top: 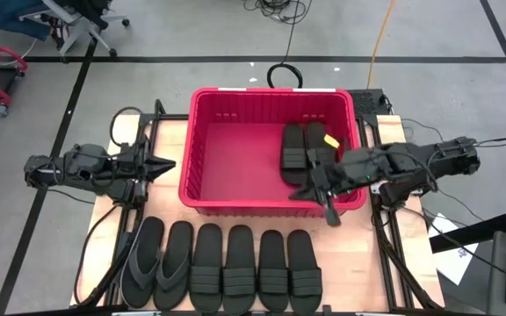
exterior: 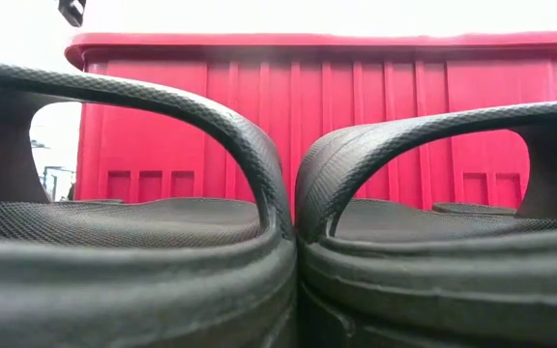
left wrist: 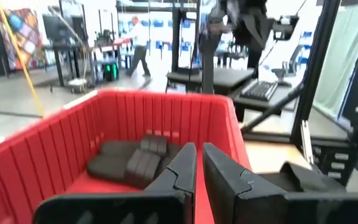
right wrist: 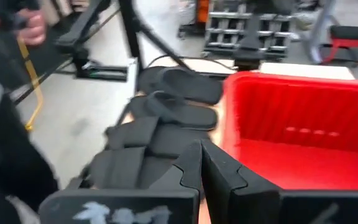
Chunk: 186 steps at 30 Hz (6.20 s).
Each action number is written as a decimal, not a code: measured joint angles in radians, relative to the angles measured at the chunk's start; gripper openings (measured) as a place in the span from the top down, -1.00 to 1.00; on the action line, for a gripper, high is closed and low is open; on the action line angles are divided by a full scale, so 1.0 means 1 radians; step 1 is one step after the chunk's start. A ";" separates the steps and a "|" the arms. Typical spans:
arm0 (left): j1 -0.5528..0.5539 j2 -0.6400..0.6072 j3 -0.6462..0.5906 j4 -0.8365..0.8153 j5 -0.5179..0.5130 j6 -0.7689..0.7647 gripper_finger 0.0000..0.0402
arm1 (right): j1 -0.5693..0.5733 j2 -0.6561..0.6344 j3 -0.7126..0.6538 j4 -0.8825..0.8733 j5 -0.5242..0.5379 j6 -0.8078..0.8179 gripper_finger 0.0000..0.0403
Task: Pick and place slides into bin
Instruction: Put the black slipper into the red bin
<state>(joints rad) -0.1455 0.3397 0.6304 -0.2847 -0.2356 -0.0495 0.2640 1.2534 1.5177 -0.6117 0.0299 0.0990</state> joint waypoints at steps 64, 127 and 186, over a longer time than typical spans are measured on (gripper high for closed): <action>0.000 0.112 0.000 0.048 -0.026 -0.332 0.87 | 0.312 0.269 -0.740 0.579 -0.292 0.726 -0.26; 0.000 0.112 0.000 0.043 -0.062 -0.337 0.87 | 0.025 -0.045 0.073 -0.181 -0.033 0.075 0.98; 0.000 0.176 0.000 -0.033 -0.194 -0.237 0.87 | -0.788 0.730 0.155 -0.308 -0.640 -0.973 0.98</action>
<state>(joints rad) -0.1452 0.5156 0.6308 -0.3174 -0.4293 -0.2868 -0.5236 1.9838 1.6726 -0.9195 -0.6096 -0.8735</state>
